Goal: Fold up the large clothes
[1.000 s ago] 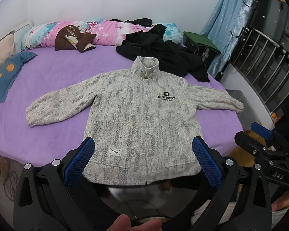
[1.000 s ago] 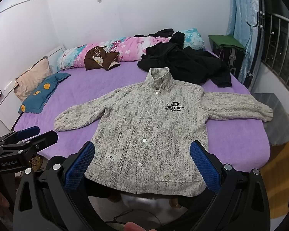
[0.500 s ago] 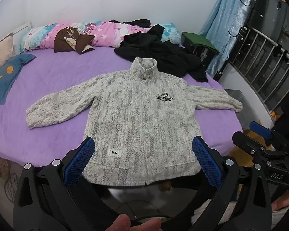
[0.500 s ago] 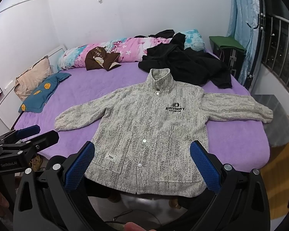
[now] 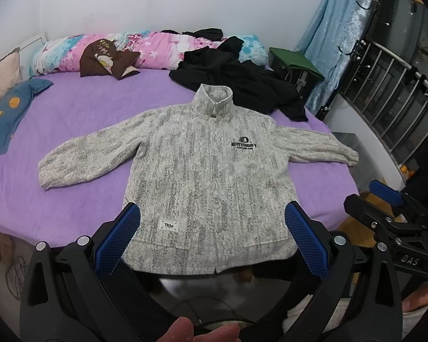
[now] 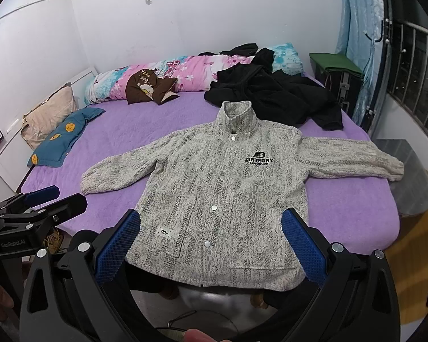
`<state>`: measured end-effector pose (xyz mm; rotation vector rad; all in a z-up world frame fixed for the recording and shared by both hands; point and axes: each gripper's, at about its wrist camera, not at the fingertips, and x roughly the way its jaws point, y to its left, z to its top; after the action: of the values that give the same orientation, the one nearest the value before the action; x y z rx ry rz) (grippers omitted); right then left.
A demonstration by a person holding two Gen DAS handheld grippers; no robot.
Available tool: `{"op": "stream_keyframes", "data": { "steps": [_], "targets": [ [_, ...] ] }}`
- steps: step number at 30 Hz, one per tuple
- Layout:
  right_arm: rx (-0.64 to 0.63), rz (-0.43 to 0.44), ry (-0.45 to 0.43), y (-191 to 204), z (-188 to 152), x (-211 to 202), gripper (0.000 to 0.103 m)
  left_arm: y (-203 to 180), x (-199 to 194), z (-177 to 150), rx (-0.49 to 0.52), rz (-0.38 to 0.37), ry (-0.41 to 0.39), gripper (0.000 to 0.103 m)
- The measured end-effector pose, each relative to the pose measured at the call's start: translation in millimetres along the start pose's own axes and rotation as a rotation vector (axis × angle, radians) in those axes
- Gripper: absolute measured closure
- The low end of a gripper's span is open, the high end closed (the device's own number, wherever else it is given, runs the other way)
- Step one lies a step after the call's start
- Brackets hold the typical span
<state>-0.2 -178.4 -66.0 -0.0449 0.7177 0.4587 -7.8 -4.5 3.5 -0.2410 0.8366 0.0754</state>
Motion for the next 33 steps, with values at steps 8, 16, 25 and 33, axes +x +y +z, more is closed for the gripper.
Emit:
{"op": "stream_keyframes", "data": {
  "steps": [8, 16, 25, 33],
  "targets": [
    [0.001, -0.001, 0.002, -0.4, -1.4, 1.0, 0.006, 1.1, 2.2, -0.9, -0.003, -0.001, 0.001, 0.006],
    [-0.006, -0.020, 0.026, 3.9, 0.0, 12.2, 0.006, 41.3, 22.0, 3.5, -0.107, -0.012, 0.001, 0.006],
    [0.000, 0.014, 0.050, 17.6, 21.9, 61.8, 0.006, 143.8, 62.4, 8.3, -0.288, 0.026, -0.008, 0.006],
    [-0.073, 0.040, 0.109, 52.3, 34.0, 122.5, 0.006, 306.9, 119.4, -9.9, -0.680, -0.047, -0.032, 0.006]
  ]
}}
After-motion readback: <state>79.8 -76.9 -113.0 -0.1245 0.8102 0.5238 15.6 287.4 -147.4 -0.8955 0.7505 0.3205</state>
